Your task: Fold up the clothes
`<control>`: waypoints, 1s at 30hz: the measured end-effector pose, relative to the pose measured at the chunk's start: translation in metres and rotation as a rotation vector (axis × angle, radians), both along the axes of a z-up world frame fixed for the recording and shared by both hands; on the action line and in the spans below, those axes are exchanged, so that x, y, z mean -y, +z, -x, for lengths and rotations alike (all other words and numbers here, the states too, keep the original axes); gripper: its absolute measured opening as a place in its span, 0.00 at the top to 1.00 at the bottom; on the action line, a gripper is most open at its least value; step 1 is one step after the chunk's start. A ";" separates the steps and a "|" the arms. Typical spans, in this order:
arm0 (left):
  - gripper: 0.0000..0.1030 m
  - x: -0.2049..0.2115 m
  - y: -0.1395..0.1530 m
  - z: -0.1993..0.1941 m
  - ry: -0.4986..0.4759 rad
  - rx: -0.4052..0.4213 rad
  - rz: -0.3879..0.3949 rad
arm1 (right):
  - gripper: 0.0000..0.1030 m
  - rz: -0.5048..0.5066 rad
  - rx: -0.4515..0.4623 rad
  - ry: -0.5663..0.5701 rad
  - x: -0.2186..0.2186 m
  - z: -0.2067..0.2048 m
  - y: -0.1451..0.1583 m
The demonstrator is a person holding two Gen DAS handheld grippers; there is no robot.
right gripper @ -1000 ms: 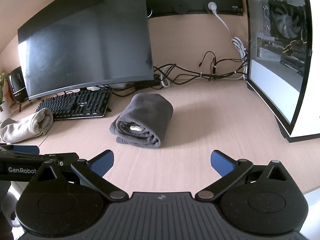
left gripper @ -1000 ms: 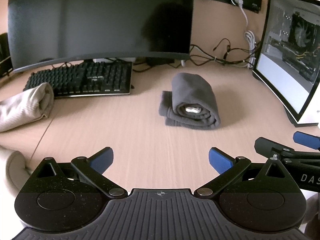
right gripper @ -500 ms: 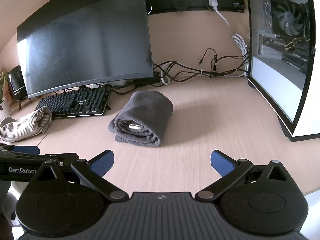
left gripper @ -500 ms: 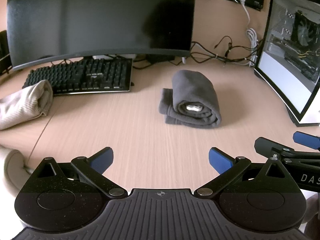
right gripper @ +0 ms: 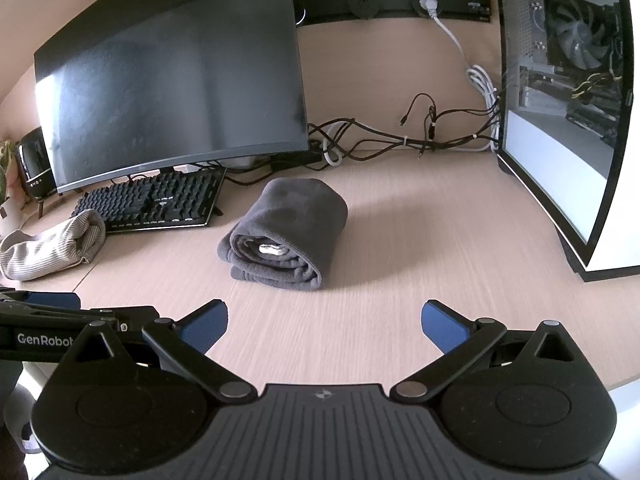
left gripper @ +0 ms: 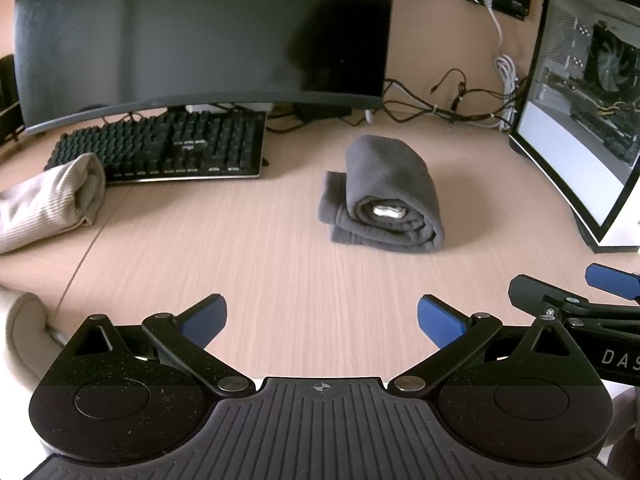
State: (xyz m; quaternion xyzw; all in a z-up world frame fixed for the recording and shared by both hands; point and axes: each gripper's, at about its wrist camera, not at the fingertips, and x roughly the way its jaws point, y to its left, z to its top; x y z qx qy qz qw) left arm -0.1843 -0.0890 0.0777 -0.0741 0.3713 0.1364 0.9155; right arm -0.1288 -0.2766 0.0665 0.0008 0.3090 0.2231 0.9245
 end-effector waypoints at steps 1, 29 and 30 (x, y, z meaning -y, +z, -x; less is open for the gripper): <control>0.00 0.000 0.000 0.000 -0.001 -0.001 0.001 | 0.00 0.000 -0.002 0.000 0.000 0.000 0.000; 0.00 -0.007 0.001 0.005 0.009 0.001 0.003 | 0.00 0.011 0.005 0.009 -0.011 0.004 0.001; 0.00 -0.007 0.001 0.004 0.008 0.000 0.004 | 0.00 0.012 0.005 0.008 -0.011 0.004 0.001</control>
